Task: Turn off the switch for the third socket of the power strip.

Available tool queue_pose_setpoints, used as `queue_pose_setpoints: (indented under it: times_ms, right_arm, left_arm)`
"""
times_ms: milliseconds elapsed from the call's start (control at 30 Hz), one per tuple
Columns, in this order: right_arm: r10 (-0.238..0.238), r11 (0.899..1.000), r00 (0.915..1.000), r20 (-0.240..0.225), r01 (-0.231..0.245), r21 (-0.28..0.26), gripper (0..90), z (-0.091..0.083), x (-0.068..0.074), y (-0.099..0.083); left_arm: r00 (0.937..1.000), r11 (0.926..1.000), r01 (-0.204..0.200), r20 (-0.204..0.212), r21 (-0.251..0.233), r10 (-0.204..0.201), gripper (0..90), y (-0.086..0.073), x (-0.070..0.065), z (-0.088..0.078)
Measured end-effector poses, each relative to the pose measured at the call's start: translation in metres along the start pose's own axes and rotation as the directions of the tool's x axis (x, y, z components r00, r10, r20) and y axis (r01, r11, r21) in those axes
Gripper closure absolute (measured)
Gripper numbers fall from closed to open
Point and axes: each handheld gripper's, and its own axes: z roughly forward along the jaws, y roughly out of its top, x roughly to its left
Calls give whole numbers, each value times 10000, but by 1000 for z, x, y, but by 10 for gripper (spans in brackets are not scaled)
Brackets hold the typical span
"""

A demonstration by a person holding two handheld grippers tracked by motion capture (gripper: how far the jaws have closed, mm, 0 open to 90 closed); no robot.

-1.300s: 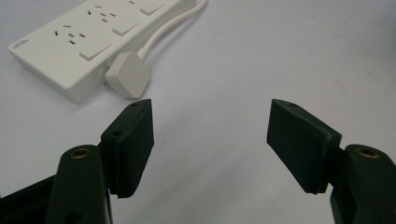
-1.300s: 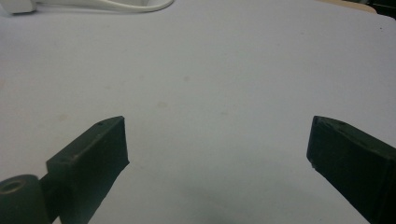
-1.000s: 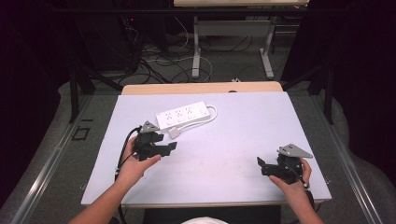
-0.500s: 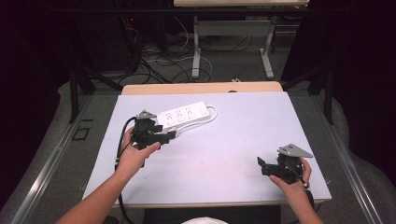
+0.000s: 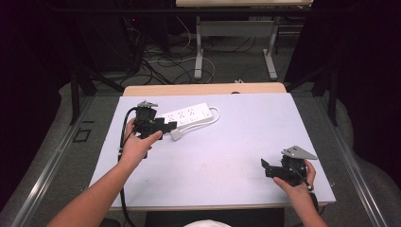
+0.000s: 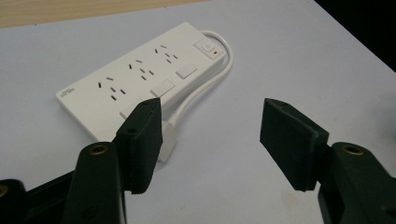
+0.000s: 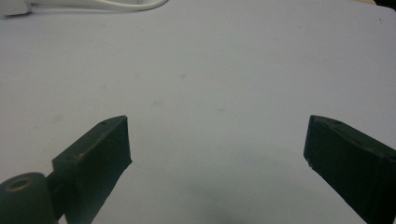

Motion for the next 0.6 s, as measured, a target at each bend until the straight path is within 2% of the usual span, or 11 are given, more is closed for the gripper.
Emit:
queue_pose_setpoints:
  times_ms: [233,300,600]
  right_arm:
    - [-23,10000,10000,-1,23,24,68,1,0,0]
    - [24,10000,10000,-47,-24,53,68,1,0,0]
    - [-44,10000,10000,-64,45,69,71,1,-1,-1]
  left_arm:
    - [9990,9992,371,-227,-112,-374,441,9,8,9]
    - [9991,9994,337,-273,-114,-340,453,10,9,10]
    - [9963,9978,653,-546,-148,-660,504,15,16,22]
